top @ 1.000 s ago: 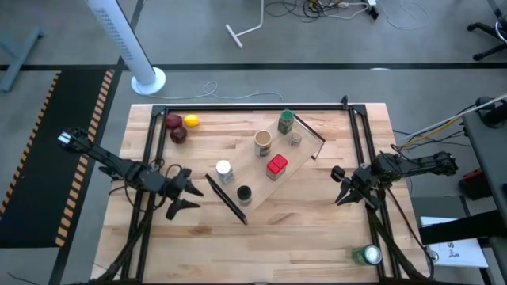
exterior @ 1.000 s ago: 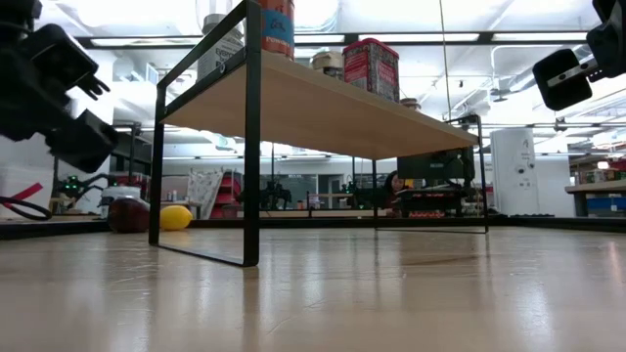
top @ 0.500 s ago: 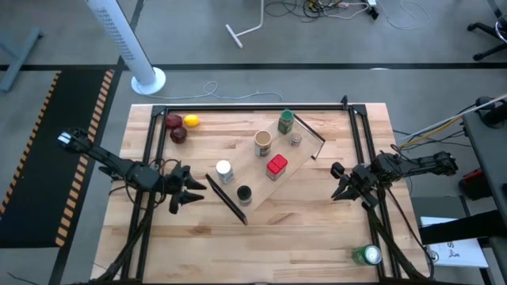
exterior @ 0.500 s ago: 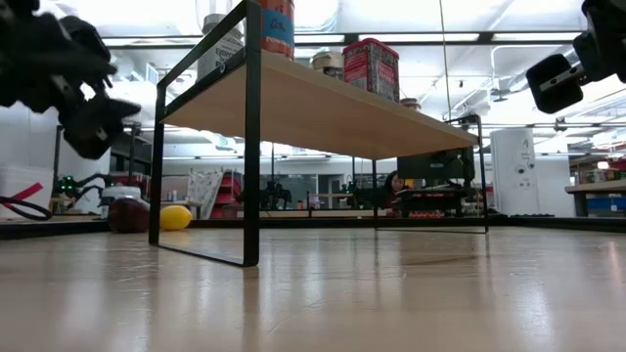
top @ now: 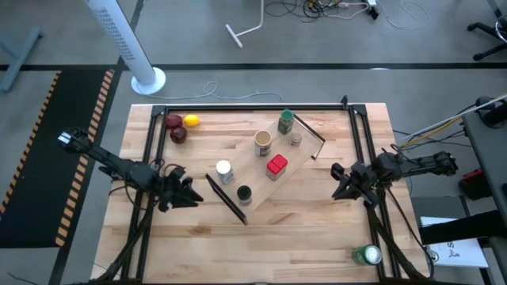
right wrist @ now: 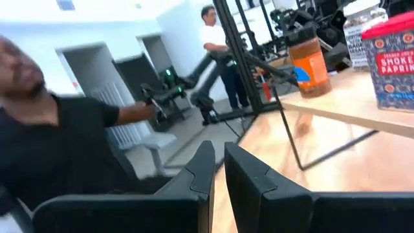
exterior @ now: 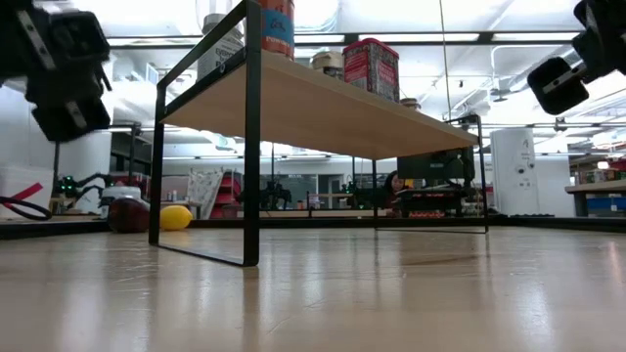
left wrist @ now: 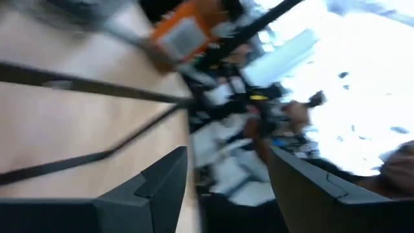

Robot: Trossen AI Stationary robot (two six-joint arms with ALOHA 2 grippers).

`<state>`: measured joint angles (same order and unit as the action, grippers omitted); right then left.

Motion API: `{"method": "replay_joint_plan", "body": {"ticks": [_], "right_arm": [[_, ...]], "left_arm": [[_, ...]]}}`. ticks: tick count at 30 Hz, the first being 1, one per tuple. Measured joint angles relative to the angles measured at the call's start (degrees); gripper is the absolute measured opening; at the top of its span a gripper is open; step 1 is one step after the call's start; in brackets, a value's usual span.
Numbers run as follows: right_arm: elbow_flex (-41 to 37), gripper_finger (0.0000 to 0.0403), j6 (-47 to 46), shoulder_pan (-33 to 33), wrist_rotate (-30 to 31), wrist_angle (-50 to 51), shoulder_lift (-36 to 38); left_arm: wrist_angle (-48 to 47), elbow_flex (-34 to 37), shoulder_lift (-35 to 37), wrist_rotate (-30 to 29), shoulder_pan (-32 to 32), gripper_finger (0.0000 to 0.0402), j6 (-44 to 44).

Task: Shelf spices
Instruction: Remove the white seasoning bottle from the shelf

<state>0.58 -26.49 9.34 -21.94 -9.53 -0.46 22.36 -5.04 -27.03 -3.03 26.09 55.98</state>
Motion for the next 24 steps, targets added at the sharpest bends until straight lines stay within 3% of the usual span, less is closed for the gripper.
{"method": "replay_joint_plan", "body": {"ticks": [4,8,16,21,24], "right_arm": [[0.0,0.0018,-5.5,0.0,1.0,-5.7,0.0],[1.8,0.0018,-6.2,0.0,0.6,-5.6,0.0],[7.3,0.0018,-3.9,0.0,2.1,-2.0,-4.7],[13.3,0.0018,-2.1,0.0,8.4,6.2,-15.4],[18.8,0.0018,-1.9,0.1,9.1,10.7,-23.7]], "left_arm": [[7.9,-0.5,0.0,2.2,0.0,0.0201,-2.7],[3.1,-7.4,-0.3,2.6,0.0,0.0201,-12.1],[-29.1,-34.6,-9.5,-6.5,0.0,0.0201,-31.3],[-52.5,-52.9,-19.7,-14.5,0.0,0.0201,-35.3],[-63.7,-62.2,-25.5,-17.6,0.0,0.0201,-36.3]]}}
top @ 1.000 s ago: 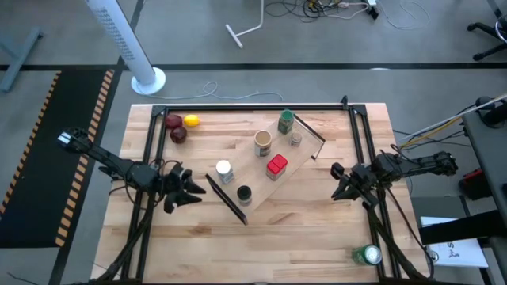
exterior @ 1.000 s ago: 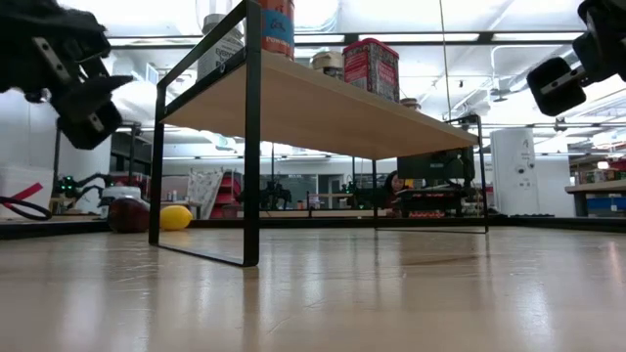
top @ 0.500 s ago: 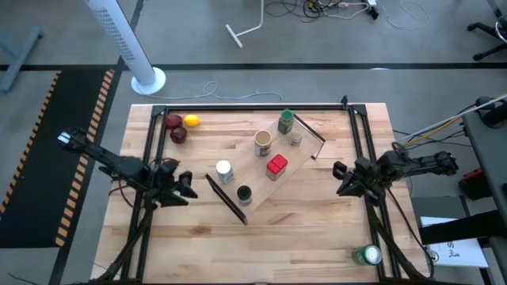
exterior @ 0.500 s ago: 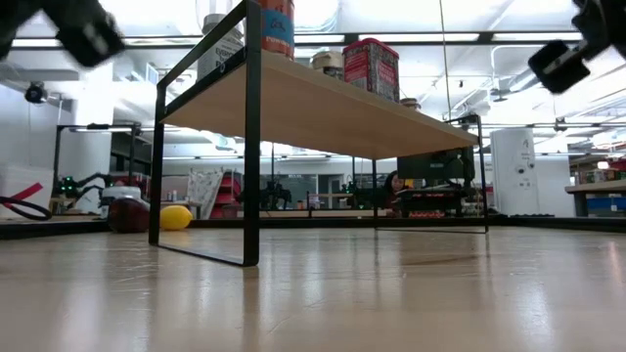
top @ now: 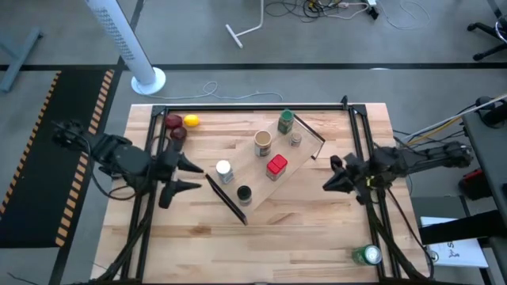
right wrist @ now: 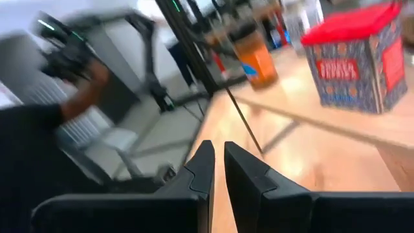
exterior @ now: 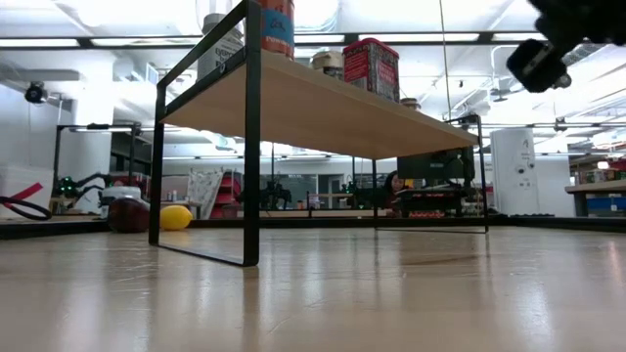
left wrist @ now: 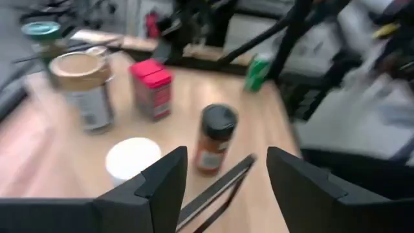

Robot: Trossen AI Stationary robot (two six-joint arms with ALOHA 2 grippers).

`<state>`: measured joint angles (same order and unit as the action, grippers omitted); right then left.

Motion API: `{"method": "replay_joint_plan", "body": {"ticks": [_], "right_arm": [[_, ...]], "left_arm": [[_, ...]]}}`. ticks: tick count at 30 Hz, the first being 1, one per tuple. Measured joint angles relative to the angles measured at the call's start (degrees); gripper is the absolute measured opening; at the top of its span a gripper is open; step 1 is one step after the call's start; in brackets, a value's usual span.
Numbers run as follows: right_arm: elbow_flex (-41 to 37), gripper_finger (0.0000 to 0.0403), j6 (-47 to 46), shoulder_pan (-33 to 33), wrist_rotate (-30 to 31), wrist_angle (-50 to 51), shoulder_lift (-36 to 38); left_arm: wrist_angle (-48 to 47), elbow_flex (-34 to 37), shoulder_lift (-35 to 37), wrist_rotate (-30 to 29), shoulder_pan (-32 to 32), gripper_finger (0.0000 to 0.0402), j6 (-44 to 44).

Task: Shelf spices
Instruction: Remove the white seasoning bottle from the shelf

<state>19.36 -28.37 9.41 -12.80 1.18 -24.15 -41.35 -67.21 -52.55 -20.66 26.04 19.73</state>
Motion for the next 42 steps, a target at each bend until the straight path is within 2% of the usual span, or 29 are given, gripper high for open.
{"method": "replay_joint_plan", "body": {"ticks": [5,10,15,20,26,31,35,42], "right_arm": [[8.4,0.0018,3.2,0.1,-0.2,4.8,-12.8],[13.5,0.0018,4.6,0.1,-2.6,6.7,-22.2],[16.5,0.0018,9.7,0.0,-1.5,7.8,-28.0],[18.0,0.0018,10.2,0.0,0.9,8.9,-30.2],[18.1,0.0026,7.4,0.6,0.9,10.6,-30.4],[17.9,0.0057,5.7,2.7,0.9,11.1,-31.6],[17.9,0.0089,5.7,4.6,0.9,11.1,-32.0],[17.8,0.014,5.9,5.2,1.0,10.6,-32.2]], "left_arm": [[-13.7,-9.7,-7.5,-7.4,0.0,0.0201,3.0],[-20.7,-13.0,-12.3,-7.8,0.0,0.0201,7.5],[-22.5,-13.4,-15.1,-8.0,-0.1,0.0201,8.1],[-23.2,-13.6,-17.3,-8.8,-1.7,0.0214,10.1],[-22.8,-13.9,-19.7,-8.8,-4.4,0.0262,10.9],[-23.9,-13.9,-21.5,-8.7,-7.5,0.0311,11.4],[-24.0,-13.9,-22.7,-6.0,-9.6,0.0343,11.5],[-23.7,-14.3,-25.8,-3.7,-12.2,0.0365,11.5]]}}
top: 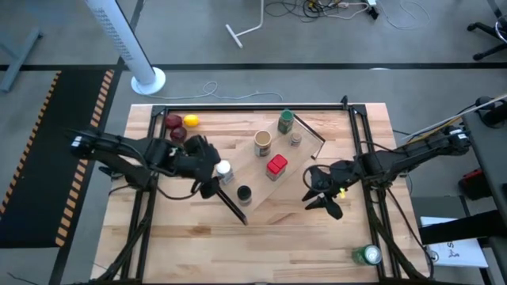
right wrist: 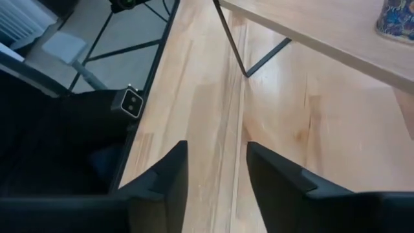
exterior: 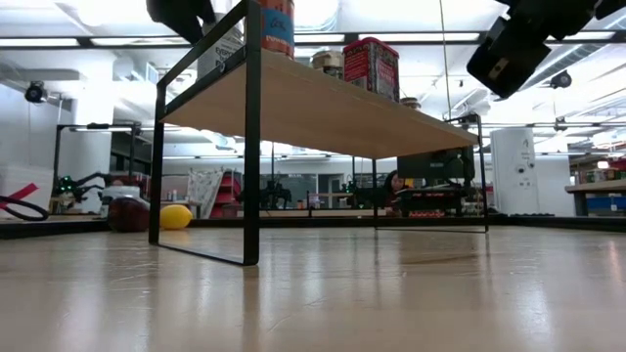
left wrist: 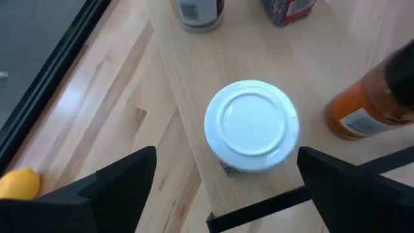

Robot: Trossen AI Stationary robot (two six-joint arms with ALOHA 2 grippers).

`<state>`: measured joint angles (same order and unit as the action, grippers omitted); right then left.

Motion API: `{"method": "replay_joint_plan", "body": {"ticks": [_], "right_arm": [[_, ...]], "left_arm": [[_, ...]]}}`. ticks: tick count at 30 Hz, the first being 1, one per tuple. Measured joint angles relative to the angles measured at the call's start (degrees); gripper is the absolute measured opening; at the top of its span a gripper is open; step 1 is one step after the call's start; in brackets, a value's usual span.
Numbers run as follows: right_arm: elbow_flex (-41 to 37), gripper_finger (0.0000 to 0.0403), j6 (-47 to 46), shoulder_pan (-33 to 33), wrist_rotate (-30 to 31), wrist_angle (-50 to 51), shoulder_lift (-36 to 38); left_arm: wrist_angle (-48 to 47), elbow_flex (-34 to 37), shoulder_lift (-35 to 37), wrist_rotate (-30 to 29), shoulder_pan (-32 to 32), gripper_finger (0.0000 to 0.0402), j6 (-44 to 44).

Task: Shelf spices
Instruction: Remove the white seasoning bottle from the shelf

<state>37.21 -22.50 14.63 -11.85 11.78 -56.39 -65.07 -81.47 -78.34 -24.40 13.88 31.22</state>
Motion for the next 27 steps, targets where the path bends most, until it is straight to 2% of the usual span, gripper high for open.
{"method": "replay_joint_plan", "body": {"ticks": [9,19,23,27], "right_arm": [[0.0,0.0171,0.0,0.0,0.1,-0.1,-0.4],[0.0,0.0163,0.0,0.0,0.1,-0.1,-0.4],[0.0,0.016,0.0,0.0,0.1,-0.1,-0.4],[0.0,0.0163,0.0,0.0,0.0,-0.1,-0.4]], "left_arm": [[2.0,0.0,-4.4,2.5,-1.0,0.0351,-0.8],[2.5,0.1,-7.6,1.9,-1.9,0.0319,-0.9],[2.5,0.1,-7.7,0.9,-2.0,0.0293,-0.9],[2.5,0.1,-7.7,0.9,-2.0,0.0248,-0.9]]}}
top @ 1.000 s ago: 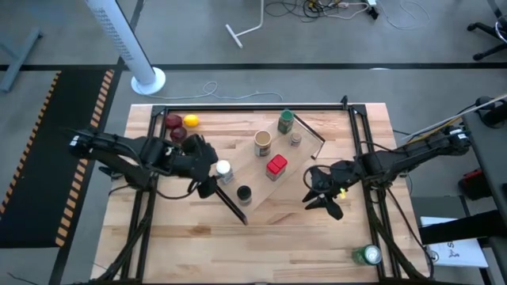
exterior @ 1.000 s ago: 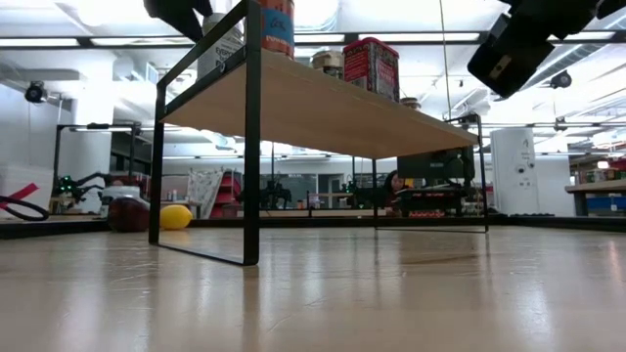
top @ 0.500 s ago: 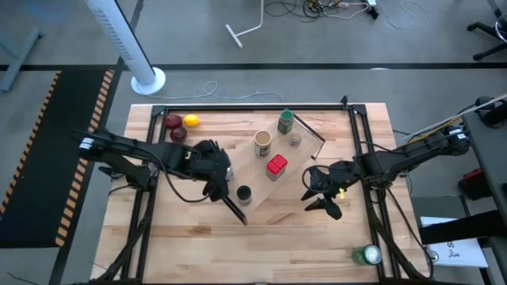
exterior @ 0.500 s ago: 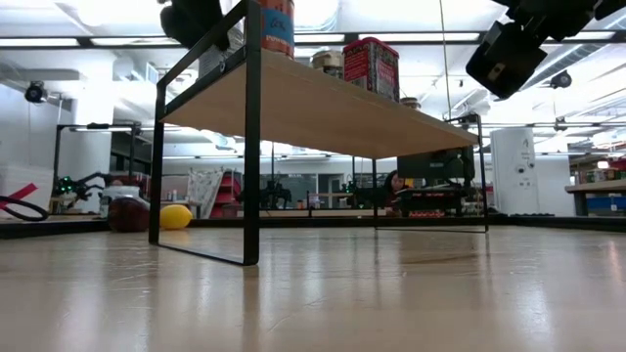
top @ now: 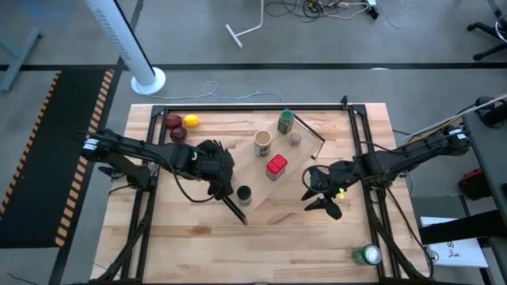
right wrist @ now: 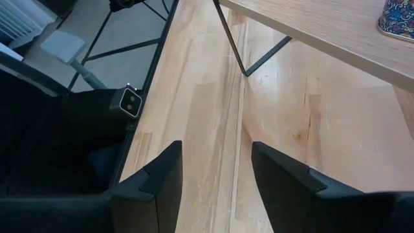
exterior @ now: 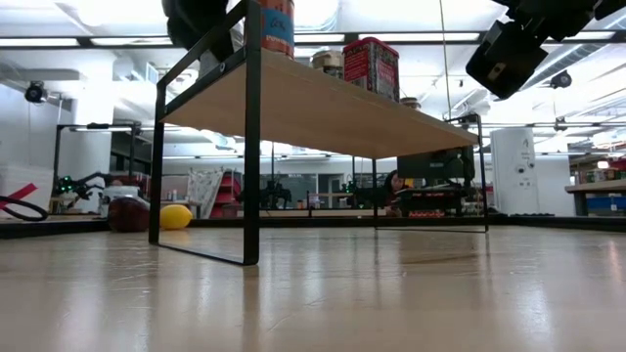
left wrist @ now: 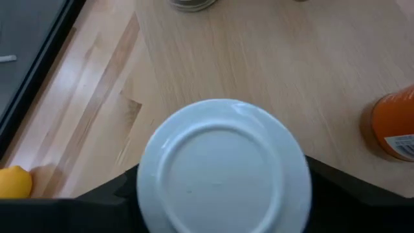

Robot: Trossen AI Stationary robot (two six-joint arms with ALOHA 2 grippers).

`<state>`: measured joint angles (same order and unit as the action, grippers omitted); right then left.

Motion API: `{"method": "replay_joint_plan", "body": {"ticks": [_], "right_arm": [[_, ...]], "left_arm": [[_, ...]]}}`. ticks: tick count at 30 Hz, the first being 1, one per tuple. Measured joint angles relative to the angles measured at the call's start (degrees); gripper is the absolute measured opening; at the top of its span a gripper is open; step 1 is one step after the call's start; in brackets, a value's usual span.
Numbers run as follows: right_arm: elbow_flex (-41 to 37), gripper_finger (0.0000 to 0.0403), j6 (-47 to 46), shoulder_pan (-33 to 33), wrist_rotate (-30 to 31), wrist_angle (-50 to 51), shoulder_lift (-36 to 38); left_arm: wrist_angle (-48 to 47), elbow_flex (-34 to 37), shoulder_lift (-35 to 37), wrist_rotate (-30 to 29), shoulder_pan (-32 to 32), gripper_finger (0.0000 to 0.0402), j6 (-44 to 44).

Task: Shelf spices
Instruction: Remove the white seasoning bottle from the shelf

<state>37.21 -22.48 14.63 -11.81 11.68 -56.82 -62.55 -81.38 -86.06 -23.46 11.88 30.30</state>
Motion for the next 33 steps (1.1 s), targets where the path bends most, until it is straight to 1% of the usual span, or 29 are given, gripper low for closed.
{"method": "replay_joint_plan", "body": {"ticks": [4,6,9,13,18,22,26,29,33], "right_arm": [[0.0,0.0164,0.0,0.0,-0.1,0.1,0.0],[0.0,0.0161,0.9,-0.1,-0.1,0.1,0.3],[1.2,0.0155,4.1,-1.2,-0.2,2.0,0.4],[2.5,0.0144,4.2,-2.7,0.0,3.4,0.4],[2.6,0.0129,2.3,-2.8,-0.1,4.3,0.4],[2.6,0.0117,1.4,-2.8,-0.1,4.5,0.4],[2.6,0.0105,1.4,-2.8,-0.1,4.5,0.4],[2.6,0.0098,0.6,-2.8,-0.1,4.5,0.4],[2.6,0.0089,0.0,-2.8,-0.1,4.6,0.4]], "left_arm": [[0.2,0.0,0.1,0.0,0.0,0.0198,0.0],[0.2,0.0,0.1,0.0,0.0,0.0186,-0.1],[0.2,0.0,0.1,-0.1,0.0,0.0186,-0.7],[-1.3,-0.9,0.1,0.0,0.0,0.0186,-1.4],[-4.9,-6.9,0.3,0.3,0.0,0.0186,-2.2],[-10.3,-12.7,0.7,0.0,0.1,0.0186,-2.1],[-20.2,-16.7,0.9,0.0,0.4,0.0186,0.7],[-26.0,-17.3,1.8,0.0,2.0,0.0186,4.5],[-27.4,-15.8,4.6,0.0,5.2,0.0186,9.5]]}}
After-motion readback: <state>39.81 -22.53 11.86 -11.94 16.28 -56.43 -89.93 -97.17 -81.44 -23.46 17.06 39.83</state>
